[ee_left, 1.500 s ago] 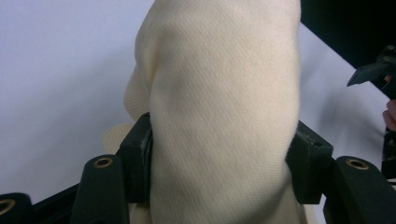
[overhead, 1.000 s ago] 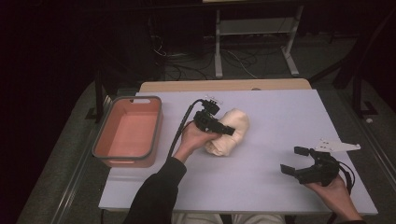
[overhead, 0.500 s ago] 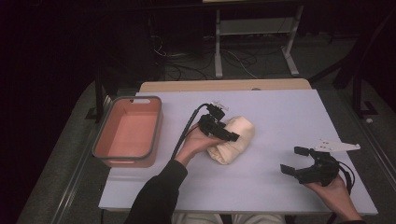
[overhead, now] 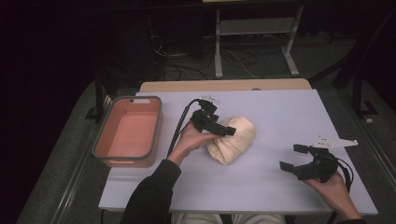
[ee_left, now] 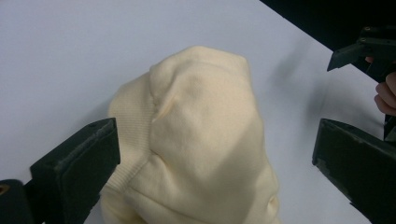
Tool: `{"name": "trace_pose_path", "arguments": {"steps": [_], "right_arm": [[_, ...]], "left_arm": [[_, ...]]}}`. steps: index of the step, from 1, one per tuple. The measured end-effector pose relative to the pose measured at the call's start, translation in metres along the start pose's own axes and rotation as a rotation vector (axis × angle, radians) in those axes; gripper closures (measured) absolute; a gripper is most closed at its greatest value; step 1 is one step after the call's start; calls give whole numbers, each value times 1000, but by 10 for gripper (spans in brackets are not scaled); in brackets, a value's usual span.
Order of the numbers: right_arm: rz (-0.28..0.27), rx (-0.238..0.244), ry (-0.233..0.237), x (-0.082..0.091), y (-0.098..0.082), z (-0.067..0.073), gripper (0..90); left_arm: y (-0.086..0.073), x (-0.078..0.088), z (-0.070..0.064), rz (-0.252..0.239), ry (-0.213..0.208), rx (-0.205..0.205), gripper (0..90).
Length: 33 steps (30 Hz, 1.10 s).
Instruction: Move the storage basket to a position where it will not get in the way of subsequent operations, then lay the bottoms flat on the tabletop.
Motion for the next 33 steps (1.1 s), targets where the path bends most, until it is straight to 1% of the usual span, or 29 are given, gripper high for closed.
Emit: {"name": "trace_pose_path", "arguments": {"steps": [3, 6, 8, 20, 26, 29, 33], "right_arm": [[4, 2, -1, -2, 3, -2, 0], [8, 17, -2, -3, 6, -2, 0], [7, 20, 1, -5, 9, -2, 0], [49, 31, 11, -22, 15, -4, 0], [47, 35, 25, -30, 24, -2, 0], [51, 41, 32, -35, 27, -1, 0], [50, 52, 39, -41, 31, 1, 0]], "left_arm": [[0, 4, 0, -9, 1, 0, 0], [-1, 8, 1, -5, 2, -3, 0], [-1, 11, 3, -6, 11, -1, 0], [-2, 35, 13, -49, 43, 20, 0], [-9, 43, 17, -71, 54, 57, 0], [-13, 46, 15, -84, 67, 46, 0], [-14, 50, 14, -107, 70, 46, 0]]}}
Point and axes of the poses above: each handheld gripper's, and its own axes: x roughly backward along the jaws, y roughly out of its top, z roughly to its left, the point moved 5 cm from there along -x, roughly forward along the jaws, and after that the axes turned 12 degrees about -z, right-handed, at the moved point
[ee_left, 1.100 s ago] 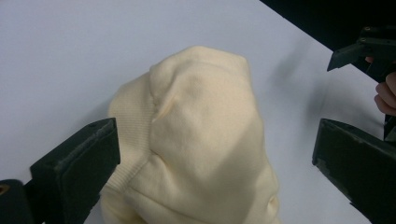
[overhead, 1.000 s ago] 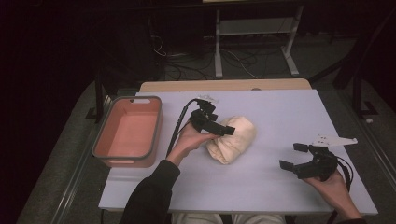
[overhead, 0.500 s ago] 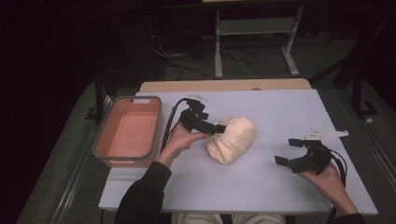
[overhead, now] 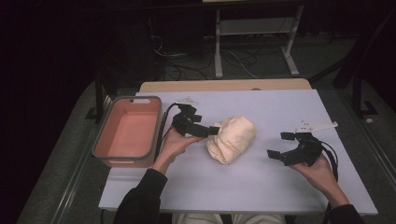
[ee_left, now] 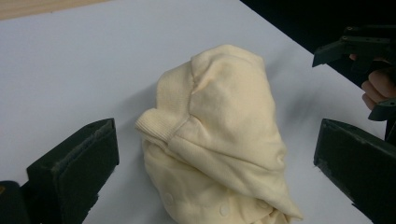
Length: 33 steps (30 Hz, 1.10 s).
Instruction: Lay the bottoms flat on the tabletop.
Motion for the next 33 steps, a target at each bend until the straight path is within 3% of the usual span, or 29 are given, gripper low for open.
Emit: {"name": "trace_pose_path", "arguments": {"steps": [6, 22, 33], "right_arm": [[3, 4, 2, -9, 4, 0, 0], [23, -10, 30, -33, 14, 3, 0], [22, -20, 50, -53, 22, -3, 74]], "left_arm": [[-7, 5, 2, -9, 14, 4, 0], [-24, 4, 6, -12, 3, 27, 0], [-34, 3, 14, 8, 17, 52, 13]]}}
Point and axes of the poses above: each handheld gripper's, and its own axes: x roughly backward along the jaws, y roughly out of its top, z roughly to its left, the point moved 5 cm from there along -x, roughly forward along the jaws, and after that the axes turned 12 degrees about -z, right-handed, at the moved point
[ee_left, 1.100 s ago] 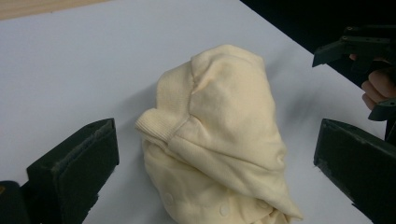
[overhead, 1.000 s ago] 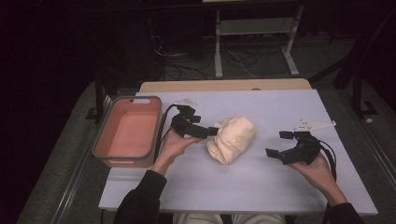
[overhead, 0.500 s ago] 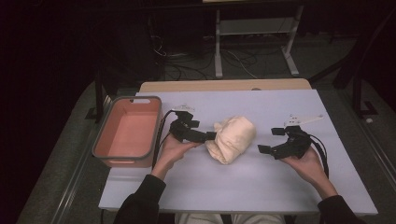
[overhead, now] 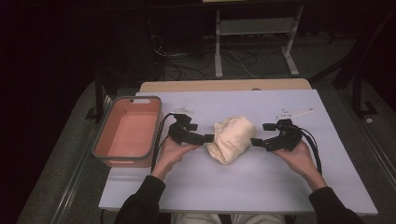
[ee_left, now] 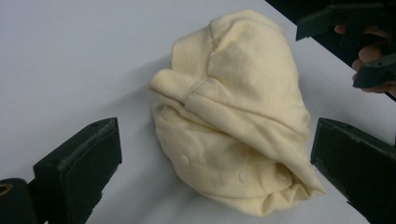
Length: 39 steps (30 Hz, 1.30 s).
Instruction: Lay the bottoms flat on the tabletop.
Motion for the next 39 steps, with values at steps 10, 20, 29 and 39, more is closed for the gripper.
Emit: {"name": "trace_pose_path", "arguments": {"steps": [10, 20, 29, 39], "right_arm": [[17, -15, 9, -18, 4, -10, 130], [22, -42, 34, -29, 7, -17, 164], [38, -69, 69, -45, 13, -23, 267], [51, -18, 144, -40, 16, -14, 730]], "left_arm": [[-11, -5, 6, 26, 9, 23, 68], [-26, -17, 9, 96, -11, 38, 210], [-37, -32, 5, 160, -36, 12, 411], [-42, -39, 5, 159, -68, 19, 701]]}}
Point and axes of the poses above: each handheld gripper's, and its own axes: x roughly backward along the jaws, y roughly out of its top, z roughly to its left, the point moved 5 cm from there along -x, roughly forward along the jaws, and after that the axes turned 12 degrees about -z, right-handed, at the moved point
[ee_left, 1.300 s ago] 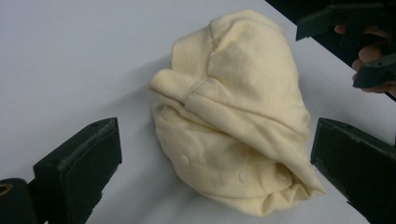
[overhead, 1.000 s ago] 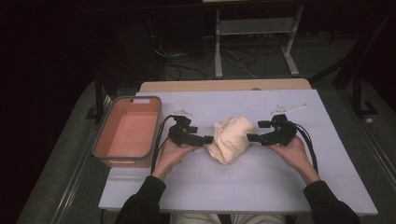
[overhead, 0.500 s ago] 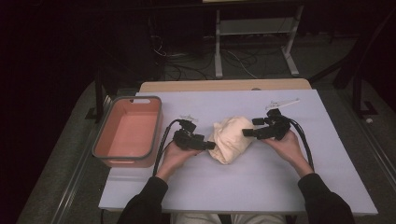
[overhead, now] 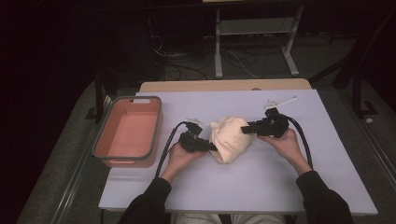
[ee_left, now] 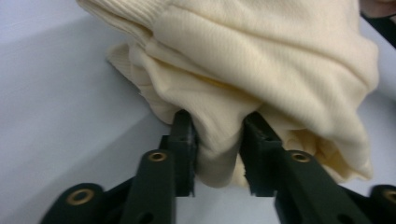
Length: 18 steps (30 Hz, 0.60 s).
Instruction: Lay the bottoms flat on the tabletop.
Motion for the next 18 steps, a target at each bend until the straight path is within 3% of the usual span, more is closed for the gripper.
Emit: {"name": "trace_pose_path", "arguments": {"steps": [3, 9, 11, 18], "right_arm": [[-8, 26, 3, 7, 1, 5, 837], [-26, -5, 36, 26, -6, 11, 860], [-21, -5, 40, 36, -10, 14, 862], [35, -21, 30, 58, -29, 23, 864]], "left_arm": [[1, -1, 0, -13, 3, -4, 736], [3, 3, 0, -32, 0, 22, 744], [4, 5, 0, -33, 9, 14, 746], [5, 13, 0, -48, 26, 12, 747]]}}
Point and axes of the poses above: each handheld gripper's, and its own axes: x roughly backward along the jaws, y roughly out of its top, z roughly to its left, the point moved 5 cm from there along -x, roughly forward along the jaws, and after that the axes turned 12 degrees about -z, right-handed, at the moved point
